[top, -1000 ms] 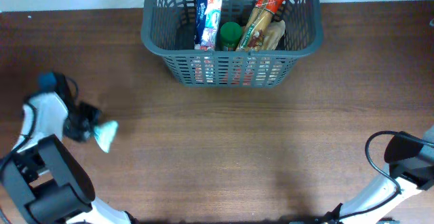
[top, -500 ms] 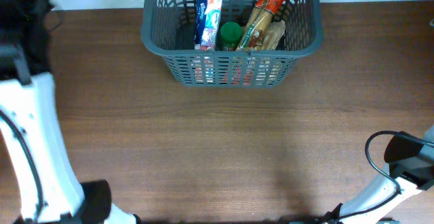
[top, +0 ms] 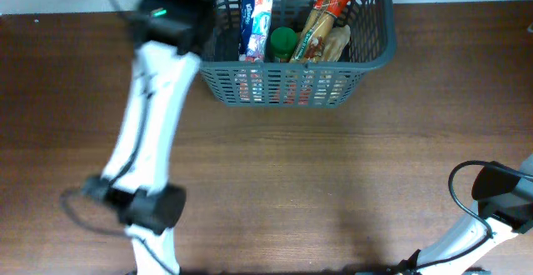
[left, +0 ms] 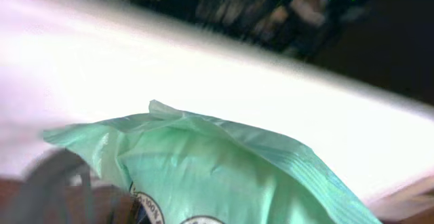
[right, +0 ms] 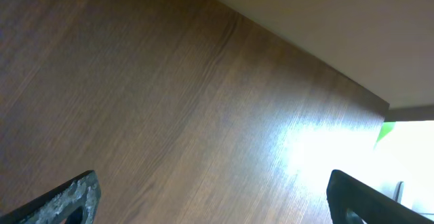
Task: Pack container
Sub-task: 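Carry the mint-green packet into the basket with the left gripper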
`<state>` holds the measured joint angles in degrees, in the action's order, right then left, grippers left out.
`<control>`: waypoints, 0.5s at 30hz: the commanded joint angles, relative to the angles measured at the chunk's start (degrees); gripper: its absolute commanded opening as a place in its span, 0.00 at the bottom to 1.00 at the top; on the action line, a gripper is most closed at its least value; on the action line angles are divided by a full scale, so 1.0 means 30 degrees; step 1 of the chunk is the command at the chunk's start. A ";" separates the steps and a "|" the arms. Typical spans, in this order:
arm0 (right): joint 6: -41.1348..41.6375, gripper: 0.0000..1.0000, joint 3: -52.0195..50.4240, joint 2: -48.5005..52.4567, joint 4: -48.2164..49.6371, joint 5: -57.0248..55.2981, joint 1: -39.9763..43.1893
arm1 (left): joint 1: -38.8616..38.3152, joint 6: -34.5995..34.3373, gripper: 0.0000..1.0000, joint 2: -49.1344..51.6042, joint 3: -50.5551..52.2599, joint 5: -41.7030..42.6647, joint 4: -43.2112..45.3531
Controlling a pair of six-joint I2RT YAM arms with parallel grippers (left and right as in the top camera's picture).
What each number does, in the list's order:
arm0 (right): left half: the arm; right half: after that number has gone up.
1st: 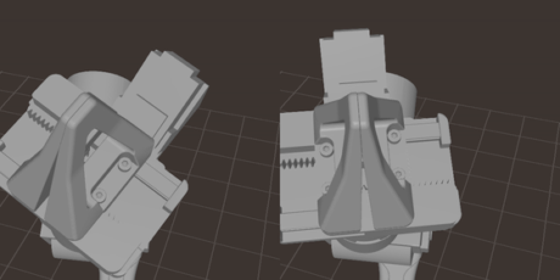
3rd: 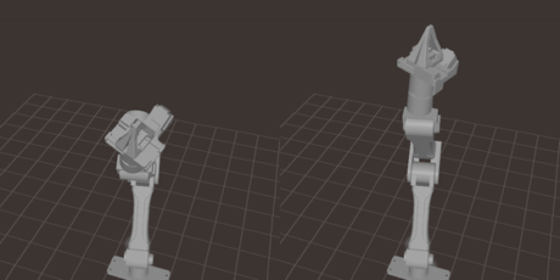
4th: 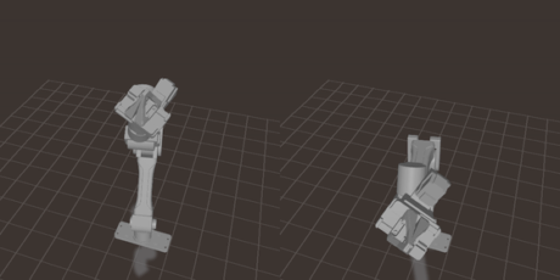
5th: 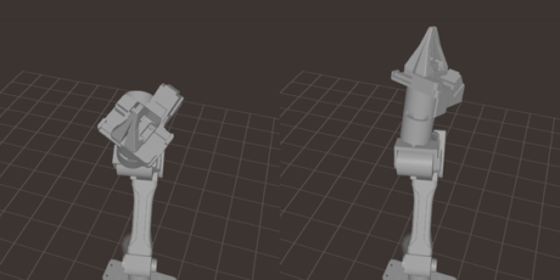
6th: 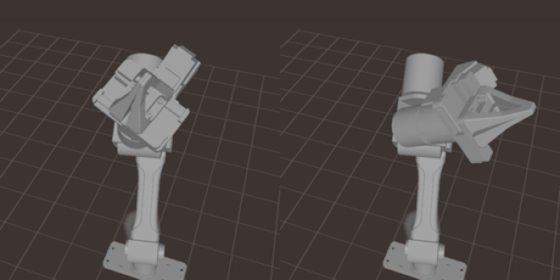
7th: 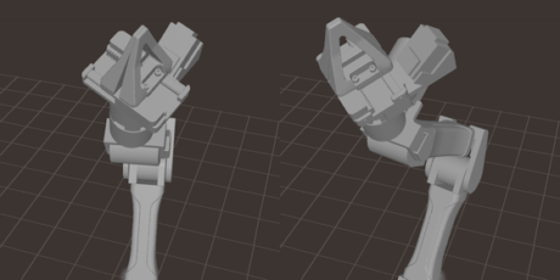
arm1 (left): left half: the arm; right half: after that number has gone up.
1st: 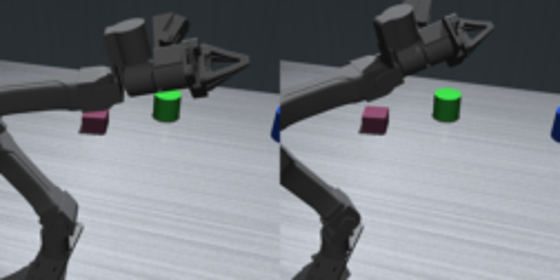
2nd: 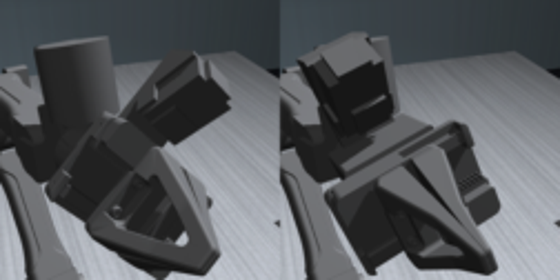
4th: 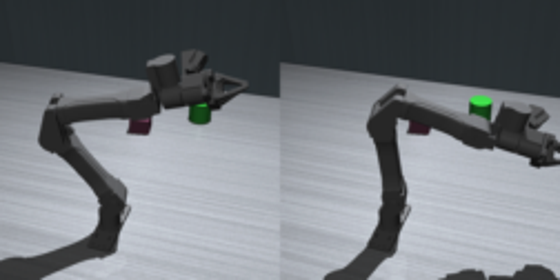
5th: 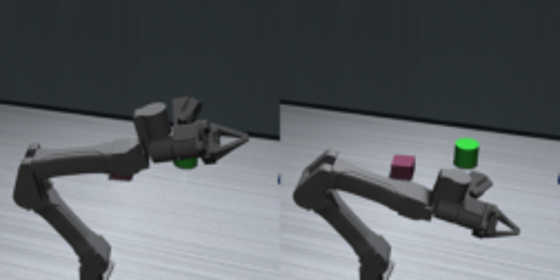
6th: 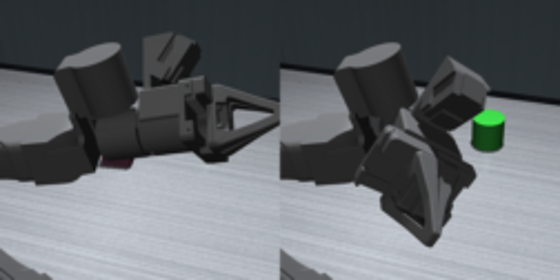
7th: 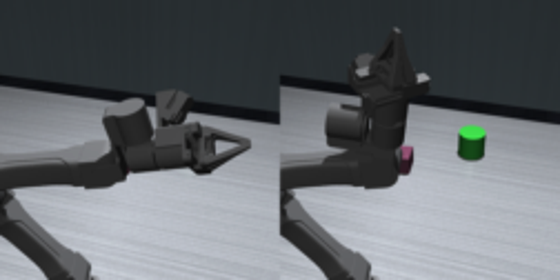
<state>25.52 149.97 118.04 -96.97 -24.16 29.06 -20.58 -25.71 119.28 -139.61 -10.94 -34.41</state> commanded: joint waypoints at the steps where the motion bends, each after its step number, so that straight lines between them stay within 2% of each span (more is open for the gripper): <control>1: 0.0160 0.99 -0.0029 0.0029 -0.0109 -0.0306 0.0073 | -0.0036 0.0153 0.02 0.1683 0.0087 -0.1231 0.0051; 4: 0.0160 0.99 -0.0029 0.0029 -0.0109 -0.0306 0.0073 | -0.0036 -0.0597 0.02 0.2659 0.0095 -0.1209 -0.0882; 11: 0.0160 0.99 -0.0029 0.0029 -0.0109 -0.0306 0.0073 | -0.0036 -0.0612 0.04 0.3781 0.0095 -0.1173 -0.3126; 12: 0.0160 0.99 -0.0029 0.0029 -0.0109 -0.0306 0.0073 | -0.0036 -0.0605 0.09 0.3818 0.0095 -0.1173 -0.3366; 13: 0.0160 0.99 -0.0029 0.0029 -0.0109 -0.0306 0.0073 | -0.0036 -0.0605 0.24 0.3818 0.0095 -0.1173 -0.3548; 15: 0.0160 0.99 -0.0029 0.0029 -0.0109 -0.0306 0.0073 | -0.0036 -0.0597 0.37 0.3818 0.0095 -0.1166 -0.3810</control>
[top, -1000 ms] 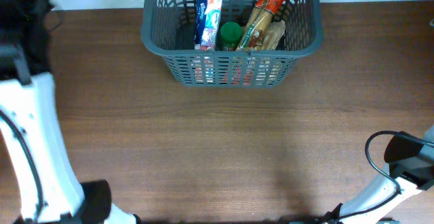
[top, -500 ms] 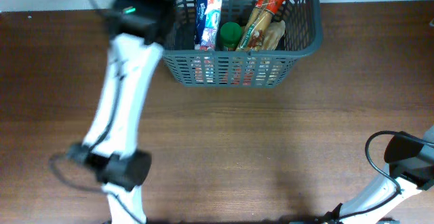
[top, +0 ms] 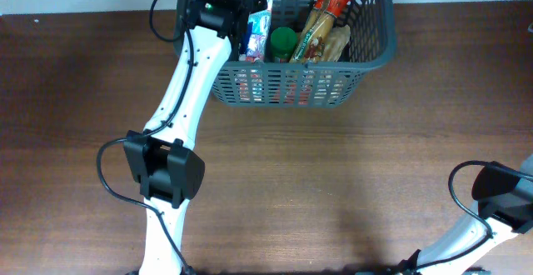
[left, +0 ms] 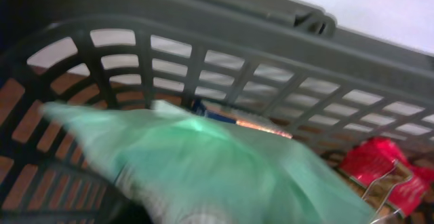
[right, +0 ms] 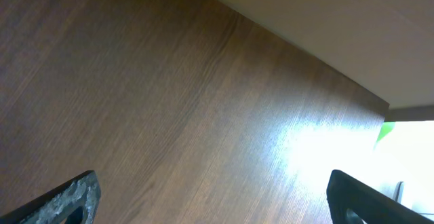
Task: Pack container
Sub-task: 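Carry the mint-green packet into the basket with the left gripper, then release the packet and retract the left gripper to the lower left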
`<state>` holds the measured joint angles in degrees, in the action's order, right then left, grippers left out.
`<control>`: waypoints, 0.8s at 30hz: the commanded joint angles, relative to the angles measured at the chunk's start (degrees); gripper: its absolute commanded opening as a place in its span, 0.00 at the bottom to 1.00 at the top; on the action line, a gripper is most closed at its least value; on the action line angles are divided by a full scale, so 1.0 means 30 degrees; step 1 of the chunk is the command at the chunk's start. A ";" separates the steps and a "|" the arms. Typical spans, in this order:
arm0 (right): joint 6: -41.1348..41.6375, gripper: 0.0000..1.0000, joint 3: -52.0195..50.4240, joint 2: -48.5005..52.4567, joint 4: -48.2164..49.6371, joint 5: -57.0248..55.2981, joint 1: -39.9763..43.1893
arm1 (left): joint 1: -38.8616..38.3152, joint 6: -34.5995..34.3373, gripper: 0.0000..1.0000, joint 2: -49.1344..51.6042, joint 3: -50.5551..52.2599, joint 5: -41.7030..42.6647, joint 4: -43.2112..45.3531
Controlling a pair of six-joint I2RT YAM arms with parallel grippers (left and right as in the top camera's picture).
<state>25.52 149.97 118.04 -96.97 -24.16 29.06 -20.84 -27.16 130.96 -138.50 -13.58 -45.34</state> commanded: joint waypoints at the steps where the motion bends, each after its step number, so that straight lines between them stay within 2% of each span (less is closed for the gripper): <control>1: 0.0160 0.99 -0.0029 0.0029 -0.0109 -0.0306 0.0073 | 0.0051 -0.0109 0.43 -0.0073 -0.0277 -0.0291 -0.0255; 6: 0.0160 0.99 -0.0029 0.0029 -0.0109 -0.0306 0.0073 | 0.0051 -0.0051 0.82 -0.0080 -0.0284 -0.0299 -0.0328; 9: 0.0160 0.99 -0.0029 0.0029 -0.0109 -0.0306 0.0073 | 0.0051 0.0495 0.99 -0.0087 -0.0488 -0.0430 -0.0321; 13: 0.0160 0.99 -0.0029 0.0029 -0.0109 -0.0306 0.0073 | 0.0058 0.2025 0.99 -0.0277 -0.1676 -0.0430 -0.0452; 17: 0.0160 0.99 -0.0029 0.0029 -0.0109 -0.0306 0.0073 | 0.0270 0.2164 0.99 -0.1078 -0.4605 -0.0641 -0.1668; 21: 0.0160 0.99 -0.0029 0.0029 -0.0109 -0.0306 0.0073 | 0.0707 0.2171 0.99 -0.2754 -0.7322 -0.1093 -0.4197; 24: 0.0160 0.99 -0.0029 0.0029 -0.0109 -0.0306 0.0073 | 0.1173 0.2164 0.99 -0.4291 -0.8291 -0.3169 -0.6863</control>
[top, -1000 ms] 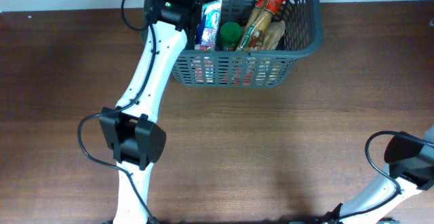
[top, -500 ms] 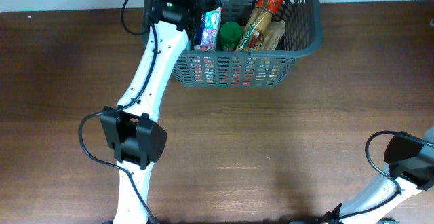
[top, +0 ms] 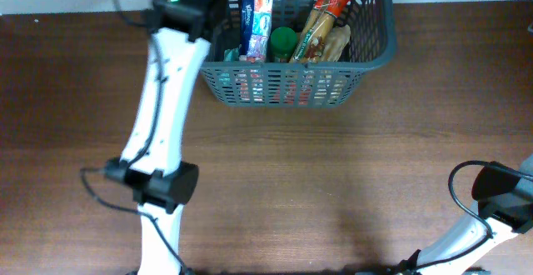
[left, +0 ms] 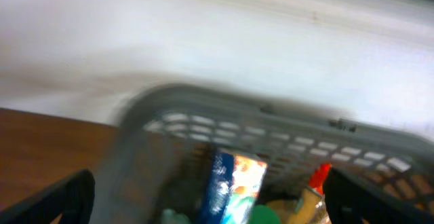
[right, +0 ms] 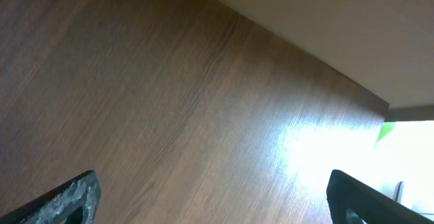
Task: Pack container
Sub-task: 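Release the packet and retract the left gripper to the lower left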
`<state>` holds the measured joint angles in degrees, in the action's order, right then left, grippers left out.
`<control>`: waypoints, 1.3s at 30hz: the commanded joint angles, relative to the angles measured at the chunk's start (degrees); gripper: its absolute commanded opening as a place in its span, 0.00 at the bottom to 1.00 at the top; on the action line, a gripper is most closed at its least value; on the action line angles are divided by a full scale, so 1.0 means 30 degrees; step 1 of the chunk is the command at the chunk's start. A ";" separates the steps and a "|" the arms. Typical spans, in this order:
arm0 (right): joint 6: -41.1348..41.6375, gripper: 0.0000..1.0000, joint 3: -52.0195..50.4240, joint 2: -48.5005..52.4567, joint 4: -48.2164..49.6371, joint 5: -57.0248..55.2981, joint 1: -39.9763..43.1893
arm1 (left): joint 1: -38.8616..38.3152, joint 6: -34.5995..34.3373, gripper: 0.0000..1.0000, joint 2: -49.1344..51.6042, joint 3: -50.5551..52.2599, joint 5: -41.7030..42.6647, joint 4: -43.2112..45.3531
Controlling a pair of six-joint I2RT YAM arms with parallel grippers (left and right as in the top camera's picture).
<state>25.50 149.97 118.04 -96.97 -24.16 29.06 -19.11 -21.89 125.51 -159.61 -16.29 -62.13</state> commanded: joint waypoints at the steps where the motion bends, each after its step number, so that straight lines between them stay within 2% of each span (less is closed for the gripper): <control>1: 0.0168 0.99 -0.0029 0.0029 -0.0109 -0.0306 0.0073 | 0.0743 0.0408 0.99 -0.2856 -0.1311 -0.2769 -0.1894; 8: 0.0168 0.99 -0.0029 0.0029 -0.0109 -0.0306 0.0073 | 0.2557 0.0401 0.99 -0.5574 -0.1319 -0.3184 -0.7242; 13: 0.0168 0.99 -0.0029 0.0029 -0.0109 -0.0306 0.0073 | 0.3337 0.0386 0.99 -0.6768 -0.1319 -0.3133 -0.9748; 19: 0.0168 0.99 -0.0029 0.0029 -0.0109 -0.0306 0.0073 | 0.3432 0.0393 0.99 -0.7861 -0.1319 -0.3147 -1.1511; 27: 0.0168 0.99 -0.0029 0.0029 -0.0109 -0.0306 0.0073 | 0.3432 0.1253 0.99 -0.9792 -0.0882 -0.0546 -1.1519; 31: 0.0168 0.99 -0.0029 0.0029 -0.0109 -0.0306 0.0073 | 0.3432 0.1253 0.99 -1.1919 0.1683 0.0291 -1.1519; 39: 0.0168 0.99 -0.0029 0.0029 -0.0109 -0.0306 0.0073 | 0.3432 0.0029 0.99 -1.6713 1.1016 0.0124 -1.1511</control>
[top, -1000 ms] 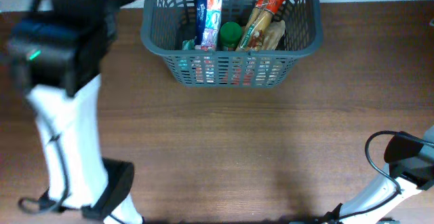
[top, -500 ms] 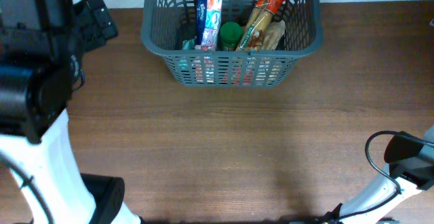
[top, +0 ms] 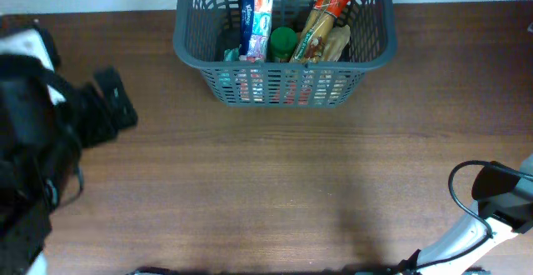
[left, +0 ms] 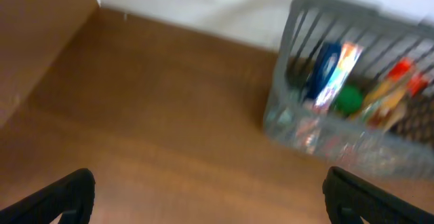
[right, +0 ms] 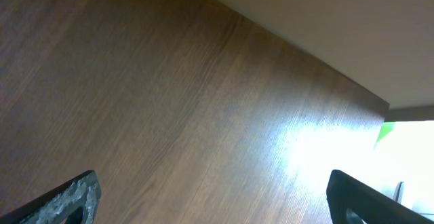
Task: Pack container
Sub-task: 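Release the packet and retract the left gripper to the lower left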
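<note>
The grey plastic basket [top: 375, 54] stands at the table's far edge and shows blurred in the left wrist view [left: 298, 125]. In it stand a toothpaste box [top: 256, 17], a green-capped item [top: 283, 40] and snack packs [top: 321, 25]. A pale green bag [top: 230, 55] lies low against the basket's left wall. My left gripper [left: 210, 200] is open and empty over bare table, left of the basket. My right gripper [right: 213, 200] is open over bare wood, with nothing between its fingers.
The left arm [top: 42, 142] shows blurred at the table's left side. The right arm's base and cable [top: 491, 196] sit at the front right corner. A brown wall or panel [left: 34, 41] borders the table on the left.
My left arm was over the basket's left rim with the gripper open. Now it is at the left side of the table, well away from the basket. The right arm has not moved.
My left gripper first held the pale green bag near the basket's left side. Then it was down inside the basket with the bag. Then it stood open above the basket, the bag left inside. Now the arm is back at the table's left.
</note>
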`<state>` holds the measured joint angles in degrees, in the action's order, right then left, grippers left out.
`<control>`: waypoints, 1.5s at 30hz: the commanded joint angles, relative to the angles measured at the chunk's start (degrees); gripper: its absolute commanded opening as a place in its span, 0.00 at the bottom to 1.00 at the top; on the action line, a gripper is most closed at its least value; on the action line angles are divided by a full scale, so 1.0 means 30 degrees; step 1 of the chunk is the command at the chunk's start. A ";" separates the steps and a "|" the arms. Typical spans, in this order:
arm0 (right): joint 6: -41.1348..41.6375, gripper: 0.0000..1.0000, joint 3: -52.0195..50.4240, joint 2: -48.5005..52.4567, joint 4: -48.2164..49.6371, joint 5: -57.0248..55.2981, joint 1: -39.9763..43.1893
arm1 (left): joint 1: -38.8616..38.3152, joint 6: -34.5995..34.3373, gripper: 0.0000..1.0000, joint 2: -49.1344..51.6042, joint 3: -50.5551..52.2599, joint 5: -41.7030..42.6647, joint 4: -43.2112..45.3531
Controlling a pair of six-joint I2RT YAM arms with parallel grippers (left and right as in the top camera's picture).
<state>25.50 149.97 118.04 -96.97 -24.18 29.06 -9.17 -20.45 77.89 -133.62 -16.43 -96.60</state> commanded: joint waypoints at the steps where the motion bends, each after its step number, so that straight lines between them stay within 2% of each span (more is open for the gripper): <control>1: 0.0168 0.99 -0.0029 0.0029 -0.0109 -0.0299 0.0073 | 0.0117 -0.0444 0.99 -0.1406 0.3439 0.0029 -0.0022; 13: 0.0168 0.99 -0.0029 0.0029 -0.0109 -0.0299 0.0073 | 0.0117 -0.0452 0.99 -0.5639 1.3194 0.1639 0.0051; 17: 0.0168 0.99 -0.0029 0.0029 -0.0109 -0.0299 0.0073 | 0.0117 -0.0459 0.99 -0.7300 1.6597 0.2419 0.0889; 22: 0.0168 0.99 -0.0029 0.0029 -0.0109 -0.0299 0.0073 | 0.0117 -0.1821 0.99 -0.8743 1.9744 0.2703 0.1180; 28: 0.0168 0.99 -0.0029 0.0029 -0.0109 -0.0299 0.0073 | 0.0117 -0.1814 0.99 -0.8633 2.0655 0.2557 0.1392; 45: 0.0168 0.99 -0.0029 0.0029 -0.0109 -0.0299 0.0073 | 0.0117 -0.1807 0.99 -0.8597 2.0866 0.0947 0.6331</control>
<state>25.52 149.97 118.04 -96.97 -24.16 29.06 -9.17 -25.26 52.07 -71.85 -10.96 -79.55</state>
